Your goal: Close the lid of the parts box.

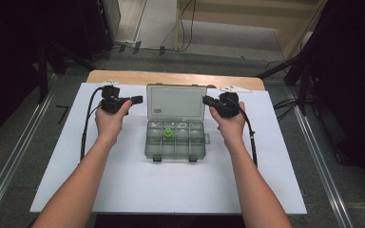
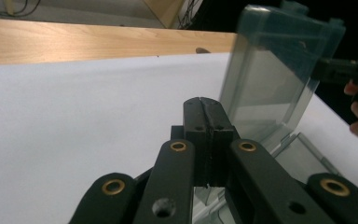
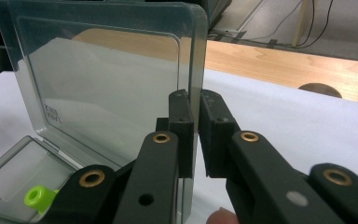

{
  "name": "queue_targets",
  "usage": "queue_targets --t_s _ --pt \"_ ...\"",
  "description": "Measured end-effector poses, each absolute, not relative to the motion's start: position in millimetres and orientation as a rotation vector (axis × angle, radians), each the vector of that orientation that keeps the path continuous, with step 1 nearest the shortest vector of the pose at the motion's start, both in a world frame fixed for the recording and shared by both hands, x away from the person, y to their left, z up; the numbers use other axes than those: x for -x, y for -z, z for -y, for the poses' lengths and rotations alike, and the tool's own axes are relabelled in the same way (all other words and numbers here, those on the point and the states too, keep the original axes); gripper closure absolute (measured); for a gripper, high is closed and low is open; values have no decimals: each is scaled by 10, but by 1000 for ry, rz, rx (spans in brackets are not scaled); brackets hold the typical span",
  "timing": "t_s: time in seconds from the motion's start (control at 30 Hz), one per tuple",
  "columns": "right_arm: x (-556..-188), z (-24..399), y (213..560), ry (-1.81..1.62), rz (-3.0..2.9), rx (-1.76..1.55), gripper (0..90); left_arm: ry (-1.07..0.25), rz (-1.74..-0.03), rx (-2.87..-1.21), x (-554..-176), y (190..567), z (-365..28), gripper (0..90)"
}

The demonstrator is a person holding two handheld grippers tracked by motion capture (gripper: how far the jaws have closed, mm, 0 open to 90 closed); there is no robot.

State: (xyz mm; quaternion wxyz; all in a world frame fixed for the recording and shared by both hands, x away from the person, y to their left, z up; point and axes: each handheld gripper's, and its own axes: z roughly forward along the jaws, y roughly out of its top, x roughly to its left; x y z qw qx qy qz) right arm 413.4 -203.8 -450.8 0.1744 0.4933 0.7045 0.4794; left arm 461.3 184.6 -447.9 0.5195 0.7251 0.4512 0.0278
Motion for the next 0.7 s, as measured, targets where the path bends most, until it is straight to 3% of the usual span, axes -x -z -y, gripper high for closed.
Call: queue_targets --t_s 0.7 --pt "-3984 2052 4585 -1396 -1936 -1260 814 15 -1039 -1717 -4747 4492 -1608 891"
